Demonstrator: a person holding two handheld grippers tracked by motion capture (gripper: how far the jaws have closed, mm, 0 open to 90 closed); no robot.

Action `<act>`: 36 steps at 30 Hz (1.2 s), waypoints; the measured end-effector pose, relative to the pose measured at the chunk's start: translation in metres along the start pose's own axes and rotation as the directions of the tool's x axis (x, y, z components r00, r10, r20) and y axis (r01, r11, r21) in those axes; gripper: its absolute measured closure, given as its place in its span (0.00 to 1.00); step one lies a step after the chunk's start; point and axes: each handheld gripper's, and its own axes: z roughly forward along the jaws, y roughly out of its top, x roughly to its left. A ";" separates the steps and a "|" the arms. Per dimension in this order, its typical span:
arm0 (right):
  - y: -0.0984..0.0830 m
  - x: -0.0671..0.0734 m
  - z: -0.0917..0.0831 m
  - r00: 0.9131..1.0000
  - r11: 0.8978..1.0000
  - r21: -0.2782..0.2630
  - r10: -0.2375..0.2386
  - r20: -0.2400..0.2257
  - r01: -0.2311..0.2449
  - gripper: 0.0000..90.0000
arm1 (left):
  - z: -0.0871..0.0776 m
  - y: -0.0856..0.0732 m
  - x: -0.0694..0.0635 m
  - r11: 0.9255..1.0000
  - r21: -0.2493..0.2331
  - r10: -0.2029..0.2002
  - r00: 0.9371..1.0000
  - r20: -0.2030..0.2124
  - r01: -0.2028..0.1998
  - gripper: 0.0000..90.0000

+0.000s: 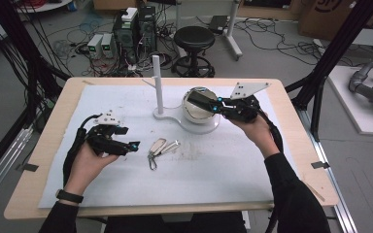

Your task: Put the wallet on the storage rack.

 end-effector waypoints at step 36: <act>-0.024 -0.027 0.047 0.998 0.993 0.100 0.069 0.005 -0.069 0.94 | -0.001 -0.004 0.003 1.000 0.011 0.009 1.000 -0.009 -0.009 0.30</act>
